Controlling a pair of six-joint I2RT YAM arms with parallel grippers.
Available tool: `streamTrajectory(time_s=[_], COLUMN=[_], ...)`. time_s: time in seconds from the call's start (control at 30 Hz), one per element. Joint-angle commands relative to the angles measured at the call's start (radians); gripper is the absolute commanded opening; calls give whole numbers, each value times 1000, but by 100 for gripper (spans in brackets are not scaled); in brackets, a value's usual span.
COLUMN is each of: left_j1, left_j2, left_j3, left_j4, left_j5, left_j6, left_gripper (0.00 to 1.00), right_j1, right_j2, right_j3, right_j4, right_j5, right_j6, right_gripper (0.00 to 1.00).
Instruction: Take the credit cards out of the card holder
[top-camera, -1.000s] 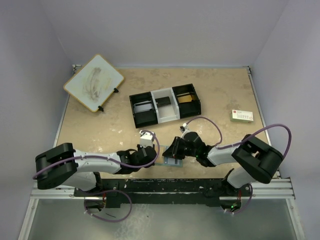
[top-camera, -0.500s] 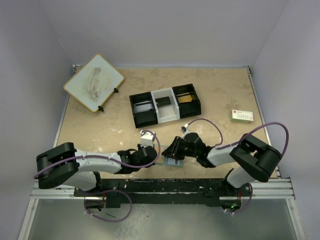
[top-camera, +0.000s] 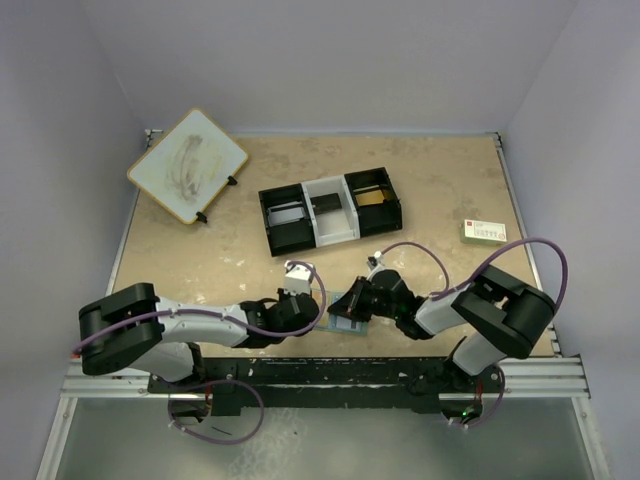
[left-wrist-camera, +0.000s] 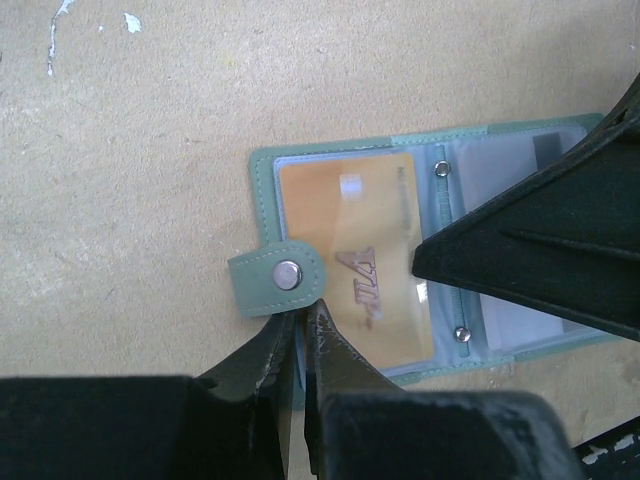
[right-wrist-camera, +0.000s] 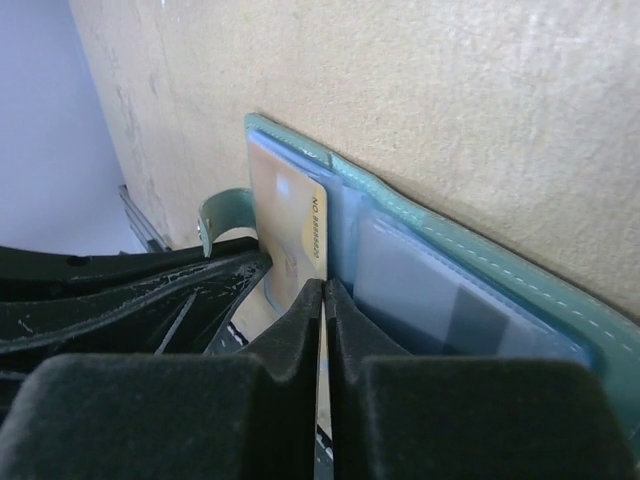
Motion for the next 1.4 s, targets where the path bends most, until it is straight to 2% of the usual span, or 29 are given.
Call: streamTrajectory(time_s=[0.0, 0.27, 0.8, 0.87, 1.0, 1.37], left_j1=[-16, -16, -15, -16, -16, -20], left_j2=[56, 56, 32, 32, 33, 30], left_j3=[14, 10, 8, 12, 17, -3], left_j4=[20, -16, -39, -35, -32, -10], left_j5=[81, 43, 19, 25, 37, 84], left_j6=[-42, -66, -69, -64, -59, -89], left_gripper=[0, 0, 0, 0, 0, 0], right_j1=[37, 36, 25, 25, 25, 25], right_j2=[1, -64, -222, -210, -151, 63], right_j3=[25, 3, -67, -61, -59, -72], right_j4=[-2, -33, -161, -167, -80, 155], right_j5=[34, -3, 60, 55, 23, 14], right_j6=[-7, -13, 26, 26, 23, 101], right_gripper=[0, 0, 0, 9, 18, 22])
